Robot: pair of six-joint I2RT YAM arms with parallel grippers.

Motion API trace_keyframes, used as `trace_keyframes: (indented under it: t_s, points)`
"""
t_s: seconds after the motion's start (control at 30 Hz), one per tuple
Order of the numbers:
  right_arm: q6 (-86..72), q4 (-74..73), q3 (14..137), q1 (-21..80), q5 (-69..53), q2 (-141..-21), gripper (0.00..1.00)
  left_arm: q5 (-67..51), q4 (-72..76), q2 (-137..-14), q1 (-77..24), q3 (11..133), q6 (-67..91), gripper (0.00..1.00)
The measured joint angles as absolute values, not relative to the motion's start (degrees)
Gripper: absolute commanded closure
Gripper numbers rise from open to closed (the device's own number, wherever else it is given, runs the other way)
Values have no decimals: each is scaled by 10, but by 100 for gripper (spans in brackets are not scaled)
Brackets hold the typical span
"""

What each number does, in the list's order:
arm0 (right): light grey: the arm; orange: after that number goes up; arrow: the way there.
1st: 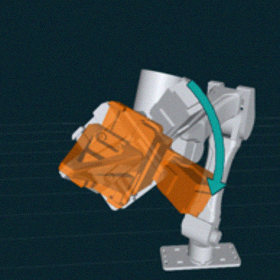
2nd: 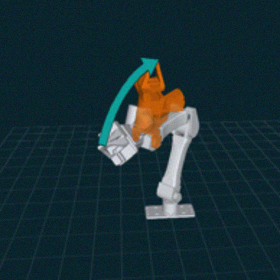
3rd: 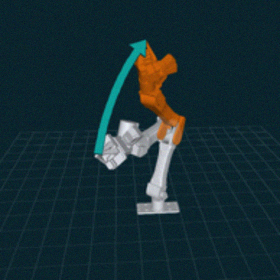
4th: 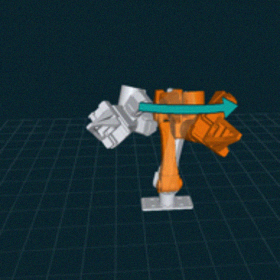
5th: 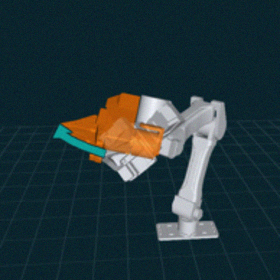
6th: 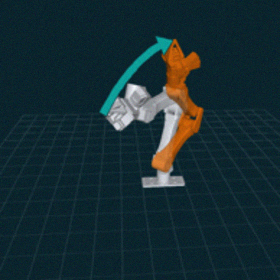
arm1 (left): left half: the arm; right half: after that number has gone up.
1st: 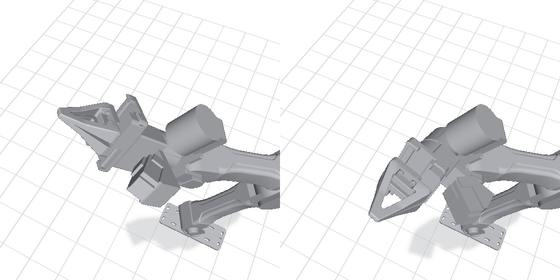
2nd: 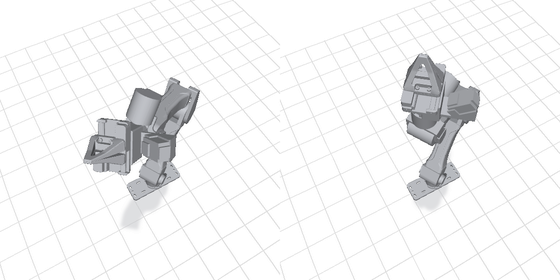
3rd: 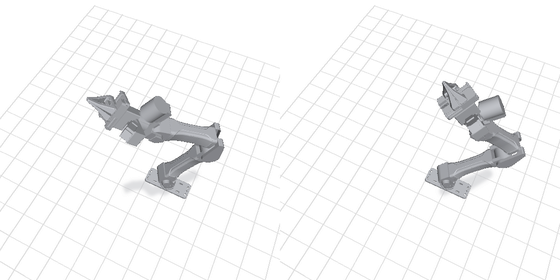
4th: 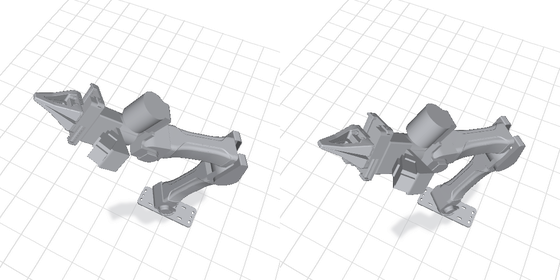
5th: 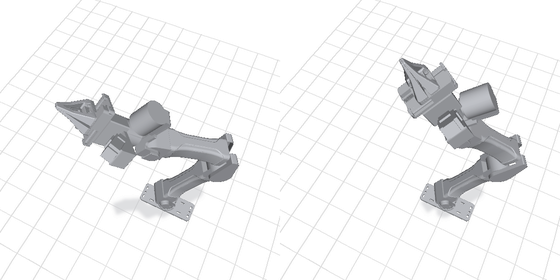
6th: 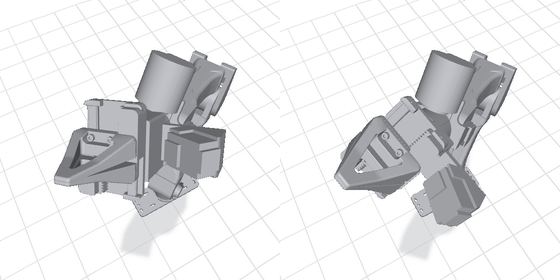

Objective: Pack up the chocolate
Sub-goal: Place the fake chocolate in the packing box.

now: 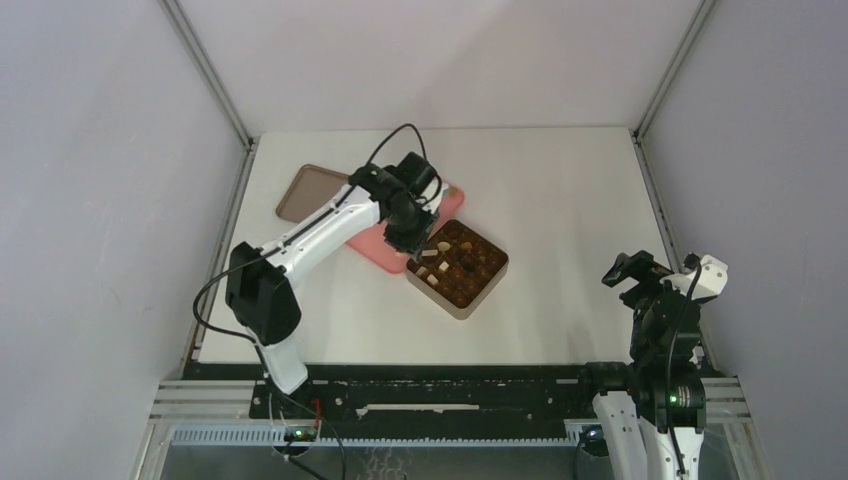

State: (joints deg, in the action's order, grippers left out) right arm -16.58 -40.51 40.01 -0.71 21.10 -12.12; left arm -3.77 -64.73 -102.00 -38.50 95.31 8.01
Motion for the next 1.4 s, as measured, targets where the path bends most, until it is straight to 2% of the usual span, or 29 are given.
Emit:
trace_keyframes:
  t_s: [0.5,1.07,1.4]
  points:
    - [-166,-405,400,-7,211,-121,1,-54,-640,-1069,-475,971,86,75]
    - [-166,-405,400,-7,211,-121,1,-62,-630,-1105,-487,973,89,55]
    - [-166,-405,400,-7,211,-121,1,-56,-632,-1105,-487,979,90,56]
